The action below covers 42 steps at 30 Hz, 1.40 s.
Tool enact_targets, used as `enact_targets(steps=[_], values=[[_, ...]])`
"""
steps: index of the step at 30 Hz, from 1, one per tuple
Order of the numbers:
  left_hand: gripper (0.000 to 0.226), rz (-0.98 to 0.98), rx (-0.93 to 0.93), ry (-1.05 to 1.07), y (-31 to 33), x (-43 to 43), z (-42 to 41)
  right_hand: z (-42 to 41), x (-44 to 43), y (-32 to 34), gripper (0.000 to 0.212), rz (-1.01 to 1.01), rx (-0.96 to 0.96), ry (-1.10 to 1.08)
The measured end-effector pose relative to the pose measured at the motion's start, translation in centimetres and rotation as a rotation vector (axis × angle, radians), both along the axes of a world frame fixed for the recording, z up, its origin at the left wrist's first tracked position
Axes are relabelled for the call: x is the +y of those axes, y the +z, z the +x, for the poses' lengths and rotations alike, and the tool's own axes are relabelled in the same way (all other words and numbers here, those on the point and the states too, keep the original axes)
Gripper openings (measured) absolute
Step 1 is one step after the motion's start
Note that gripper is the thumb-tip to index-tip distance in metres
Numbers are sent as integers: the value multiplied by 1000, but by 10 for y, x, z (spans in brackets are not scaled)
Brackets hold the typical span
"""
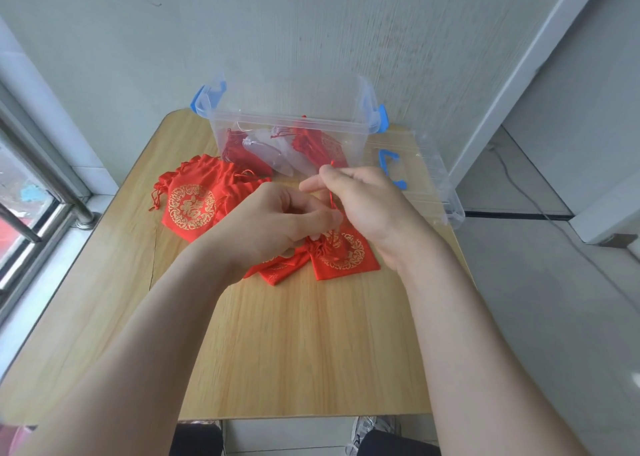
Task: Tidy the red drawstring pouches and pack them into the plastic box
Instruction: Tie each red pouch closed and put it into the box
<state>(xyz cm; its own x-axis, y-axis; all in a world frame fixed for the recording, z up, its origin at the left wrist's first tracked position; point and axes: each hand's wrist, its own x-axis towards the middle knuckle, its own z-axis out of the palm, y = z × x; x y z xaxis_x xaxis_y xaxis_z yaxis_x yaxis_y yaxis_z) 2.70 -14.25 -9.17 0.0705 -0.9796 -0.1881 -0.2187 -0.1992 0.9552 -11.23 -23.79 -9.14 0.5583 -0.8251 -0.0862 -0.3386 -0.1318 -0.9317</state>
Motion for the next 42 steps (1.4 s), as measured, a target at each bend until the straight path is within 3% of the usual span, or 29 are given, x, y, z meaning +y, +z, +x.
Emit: enact_targets(steps=[4,6,10,15,22,24,35,42], values=[[43,11,-23,27,-3,-2,1,3,1,-7,52,-42,102,8],[33,28,-8,61,-4,-3,3,2,-2,-7,59,-34,116,-36],[25,24,44,158,-9,-4,11,-4,-3,-2,39,-24,118,-33],[27,12,76,181,-11,-4,15,-6,-3,1,41,-41,142,-23],[23,18,91,189,-10,-6,13,-10,-3,6,38,3,-18,-90],[26,26,85,198,-10,-6,11,-11,-3,5,42,-16,-14,-75],[32,5,45,209,-14,-9,9,-10,-2,-4,20,-148,-18,-74],[15,-13,33,201,-9,-9,8,-14,-4,-5,5,-269,30,-102]])
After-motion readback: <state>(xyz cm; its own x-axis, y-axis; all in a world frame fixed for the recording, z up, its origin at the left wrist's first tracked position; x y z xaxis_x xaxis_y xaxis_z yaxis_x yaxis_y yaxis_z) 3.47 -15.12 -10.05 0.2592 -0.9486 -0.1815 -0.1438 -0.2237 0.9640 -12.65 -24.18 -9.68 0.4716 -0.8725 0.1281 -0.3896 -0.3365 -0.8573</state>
